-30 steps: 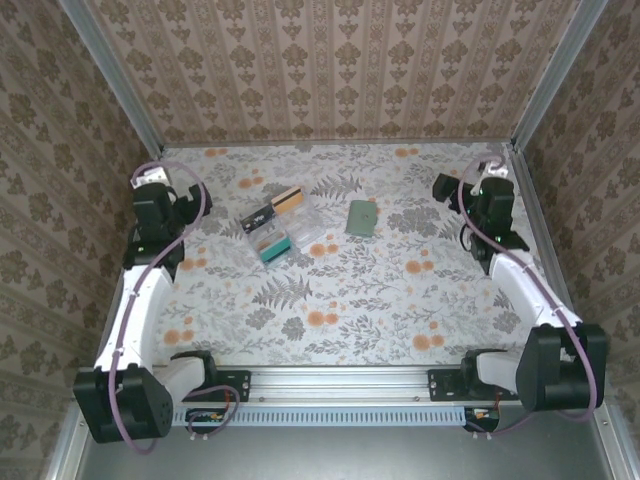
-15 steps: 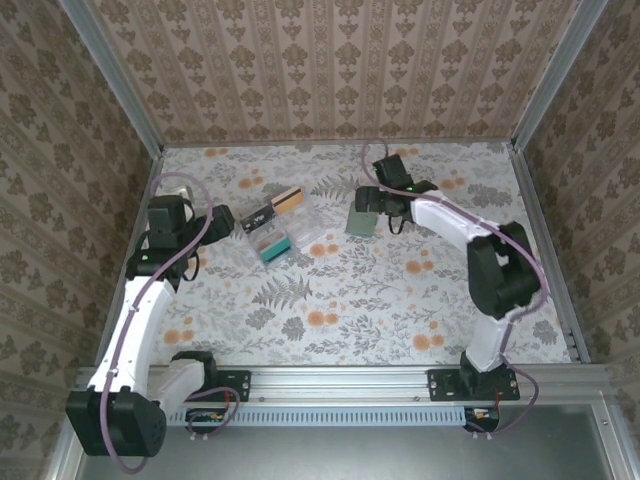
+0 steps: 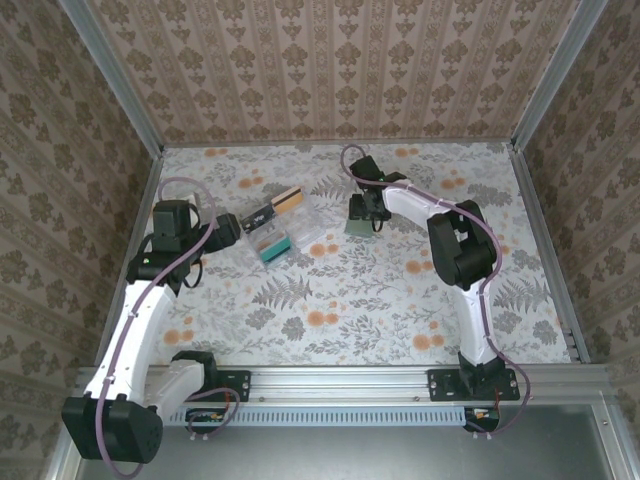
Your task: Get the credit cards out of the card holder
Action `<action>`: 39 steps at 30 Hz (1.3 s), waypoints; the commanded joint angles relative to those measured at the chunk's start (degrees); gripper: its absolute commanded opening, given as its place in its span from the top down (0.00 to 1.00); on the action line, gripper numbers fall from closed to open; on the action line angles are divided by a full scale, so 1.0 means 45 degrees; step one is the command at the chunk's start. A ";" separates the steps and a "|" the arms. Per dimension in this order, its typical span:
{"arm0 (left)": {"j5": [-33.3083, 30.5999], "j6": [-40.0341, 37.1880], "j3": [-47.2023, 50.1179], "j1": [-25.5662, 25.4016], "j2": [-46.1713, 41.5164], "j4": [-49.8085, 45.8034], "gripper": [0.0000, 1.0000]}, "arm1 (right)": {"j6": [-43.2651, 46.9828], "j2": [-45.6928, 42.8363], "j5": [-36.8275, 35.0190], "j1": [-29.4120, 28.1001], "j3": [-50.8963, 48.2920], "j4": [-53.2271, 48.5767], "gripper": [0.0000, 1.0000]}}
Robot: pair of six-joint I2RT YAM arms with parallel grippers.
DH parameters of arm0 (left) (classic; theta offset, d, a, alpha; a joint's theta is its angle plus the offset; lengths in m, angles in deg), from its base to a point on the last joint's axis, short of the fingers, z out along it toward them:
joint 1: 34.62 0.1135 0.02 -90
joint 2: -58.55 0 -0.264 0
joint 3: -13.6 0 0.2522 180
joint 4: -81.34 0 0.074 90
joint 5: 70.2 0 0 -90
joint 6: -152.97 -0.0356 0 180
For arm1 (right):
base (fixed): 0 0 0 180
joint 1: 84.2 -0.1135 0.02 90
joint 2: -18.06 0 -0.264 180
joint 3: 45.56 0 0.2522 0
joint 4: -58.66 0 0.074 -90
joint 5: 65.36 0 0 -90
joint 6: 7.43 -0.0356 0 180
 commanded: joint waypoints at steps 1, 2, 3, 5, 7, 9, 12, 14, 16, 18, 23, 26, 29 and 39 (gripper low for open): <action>-0.0044 0.0036 -0.0079 -0.0036 -0.0197 -0.0118 0.00 | 0.0117 -0.0174 0.0297 -0.0251 -0.0594 -0.0510 0.48; -0.0012 0.0050 -0.0071 -0.0052 -0.0187 -0.0101 0.00 | 0.0143 -0.0339 0.0268 -0.0326 -0.0894 -0.0420 0.48; 0.0013 0.0041 -0.0063 -0.0051 -0.0197 -0.0060 0.00 | 0.0156 -0.0528 0.0258 -0.0405 -0.1222 -0.0329 0.48; 0.0068 0.0022 -0.0025 -0.0056 -0.0177 0.0028 0.00 | 0.0188 -0.0944 0.0229 -0.0590 -0.1875 -0.0207 0.48; 0.0061 -0.0023 0.0035 -0.0069 -0.0158 0.0134 0.00 | 0.0233 -0.1394 0.0162 -0.0804 -0.2564 -0.0152 0.54; 0.0067 0.0000 0.0066 -0.0067 -0.0085 0.0134 0.00 | 0.0289 -0.1884 0.0120 -0.1051 -0.3235 -0.0102 0.54; 0.0152 0.0010 0.0111 -0.0131 -0.0093 0.0175 0.00 | 0.0129 -0.2758 0.0140 -0.1461 -0.4347 -0.0044 0.54; 0.0209 0.0048 0.0170 -0.0196 -0.0099 0.0261 0.00 | 0.0059 -0.3359 0.0157 -0.1848 -0.5115 0.0062 0.54; 0.0095 0.0160 0.0299 -0.0342 -0.0083 0.0367 0.00 | 0.0041 -0.3933 0.0028 -0.2299 -0.5673 -0.0073 0.54; -0.0171 0.0255 0.0412 -0.0497 -0.0074 0.0417 0.00 | 0.0076 -0.4382 0.0057 -0.2666 -0.5963 -0.0303 0.54; -0.0293 0.0324 0.0504 -0.0785 -0.0004 0.0487 0.00 | 0.0157 -0.5136 -0.0855 -0.3265 -0.5769 -0.1229 0.46; -0.0285 0.0406 0.0517 -0.0895 0.0010 0.0583 0.00 | 0.0189 -0.5138 -0.1786 -0.3741 -0.5195 -0.1943 0.48; -0.0250 0.0445 0.0519 -0.1027 0.0050 0.0615 0.00 | 0.0218 -0.4687 -0.2098 -0.4141 -0.4774 -0.2436 0.58; -0.0432 0.0387 0.0624 -0.1198 -0.0235 0.0494 0.00 | 0.0464 -0.3305 -0.2039 -0.4285 -0.4095 -0.2305 0.61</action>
